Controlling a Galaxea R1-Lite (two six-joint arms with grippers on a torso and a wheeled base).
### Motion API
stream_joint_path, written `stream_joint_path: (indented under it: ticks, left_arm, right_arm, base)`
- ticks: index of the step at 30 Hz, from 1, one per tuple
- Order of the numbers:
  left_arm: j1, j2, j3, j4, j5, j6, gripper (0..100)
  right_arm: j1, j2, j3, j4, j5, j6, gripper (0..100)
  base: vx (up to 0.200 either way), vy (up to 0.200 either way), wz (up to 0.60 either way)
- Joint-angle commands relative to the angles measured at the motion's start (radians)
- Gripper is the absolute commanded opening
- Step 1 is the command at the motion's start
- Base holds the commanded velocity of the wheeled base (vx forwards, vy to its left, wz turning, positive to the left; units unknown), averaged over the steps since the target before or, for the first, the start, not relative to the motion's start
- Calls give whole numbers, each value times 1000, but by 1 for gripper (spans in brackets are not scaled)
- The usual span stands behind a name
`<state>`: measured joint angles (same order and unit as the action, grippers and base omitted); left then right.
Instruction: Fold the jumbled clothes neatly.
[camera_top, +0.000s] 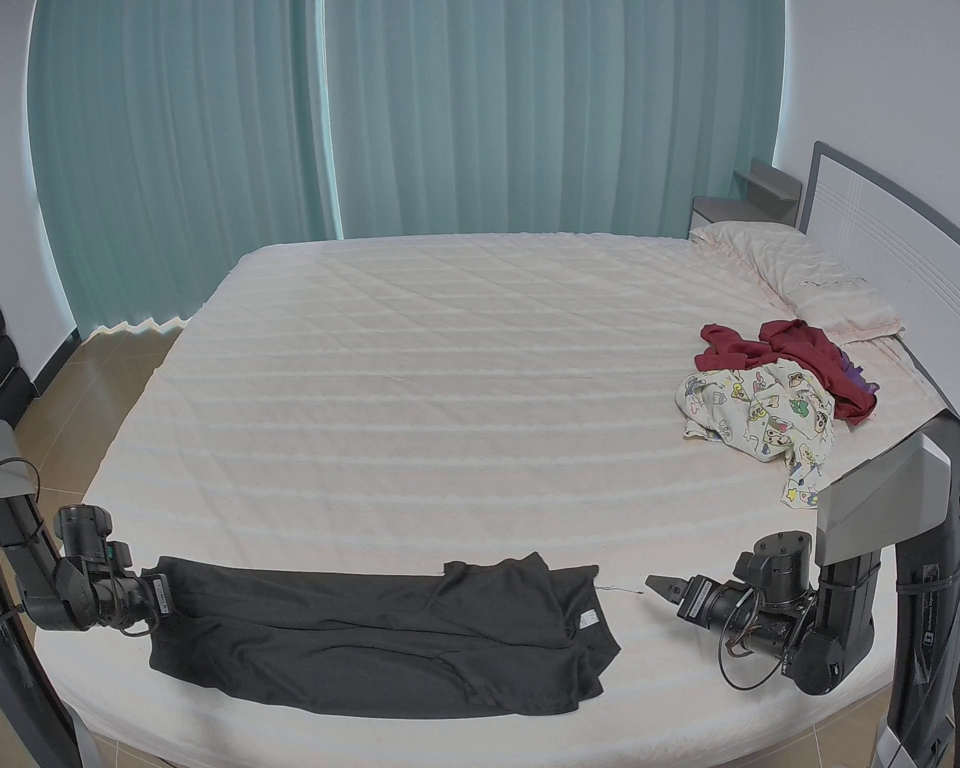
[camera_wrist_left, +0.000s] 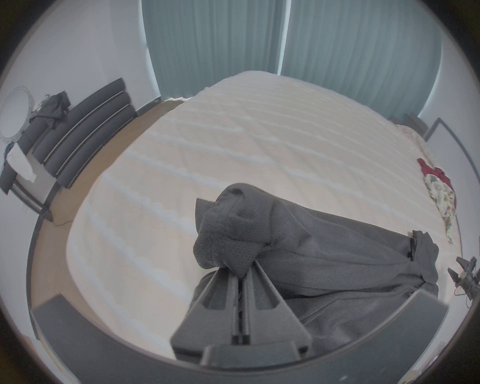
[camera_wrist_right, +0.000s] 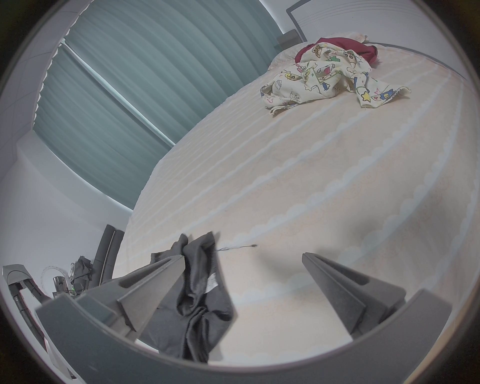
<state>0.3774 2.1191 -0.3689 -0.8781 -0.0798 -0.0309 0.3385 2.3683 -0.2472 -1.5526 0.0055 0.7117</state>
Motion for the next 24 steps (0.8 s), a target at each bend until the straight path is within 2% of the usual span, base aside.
stream_joint_path:
  ticks: [1,3,5,6,9,12,17,18,19,20,22,24]
  left_arm:
    - [140,-85,-117,139,-26,40,0]
    - [216,-133,-226,289,-60,48,0]
    - [253,-173,-298,422,-87,48,0]
    - [253,-176,-303,430,-89,48,0]
    - [259,-235,-332,584,-112,46,0]
    - [233,-291,-315,633,-113,39,0]
    - [70,-409,-234,663,-95,-41,0]
    - [70,-409,-234,663,-95,-41,0]
    - [-29,-456,-209,685,-75,-107,0]
    - [-37,-459,-209,686,-74,-112,0]
    - [-203,-507,-199,731,0,-219,0]
    - [-318,-528,-199,757,54,-304,0]
  right_arm:
    - [0,3,-1,-11,1,2,100]
    - [0,2,-1,-11,1,2,100]
    - [0,2,-3,-11,1,0,100]
    - [0,2,-3,-11,1,0,100]
    - [0,2,-4,-11,1,0,100]
    - [0,2,-3,-11,1,0,100]
    - [0,0,-4,-11,1,0,100]
    - [0,0,-4,-11,1,0,100]
    - [0,-1,-6,-11,1,0,100]
    - [0,-1,-6,-11,1,0,100]
    - [2,0,-6,-11,1,0,100]
    - [0,-1,-6,-11,1,0,100]
  base:
    - [0,0,0]
    - [0,0,0]
    - [0,0,0]
    - [0,0,0]
    - [0,0,0]
    - [0,0,0]
    - [0,0,0]
    - [0,0,0]
    - [0,0,0]
    - [0,0,0]
    - [0,0,0]
    - [0,0,0]
